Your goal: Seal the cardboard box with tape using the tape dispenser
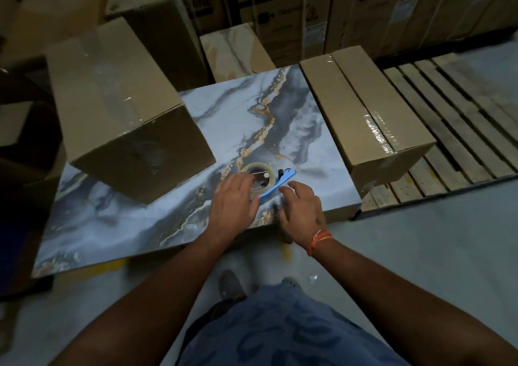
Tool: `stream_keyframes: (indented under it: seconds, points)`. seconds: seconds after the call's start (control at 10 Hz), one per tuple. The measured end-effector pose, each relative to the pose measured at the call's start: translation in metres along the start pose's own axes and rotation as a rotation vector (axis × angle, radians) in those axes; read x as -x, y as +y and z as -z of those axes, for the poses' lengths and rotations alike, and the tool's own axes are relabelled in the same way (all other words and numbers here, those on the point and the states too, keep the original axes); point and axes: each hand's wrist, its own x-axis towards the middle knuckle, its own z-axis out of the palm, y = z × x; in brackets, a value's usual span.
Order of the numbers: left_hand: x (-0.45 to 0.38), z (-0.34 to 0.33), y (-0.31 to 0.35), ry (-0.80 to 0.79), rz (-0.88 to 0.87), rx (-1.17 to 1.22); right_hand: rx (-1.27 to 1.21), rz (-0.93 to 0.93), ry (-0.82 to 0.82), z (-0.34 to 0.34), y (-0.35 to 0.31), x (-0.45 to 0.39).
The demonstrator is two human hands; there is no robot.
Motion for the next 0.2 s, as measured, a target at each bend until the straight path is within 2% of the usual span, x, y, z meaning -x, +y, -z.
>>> stream_keyframes:
  seconds: [0.2]
  points:
    - [0.032,0.016,-0.015,0.112,0.077,-0.115,0.077,0.18,0.063,0.009,-0.026,0.003]
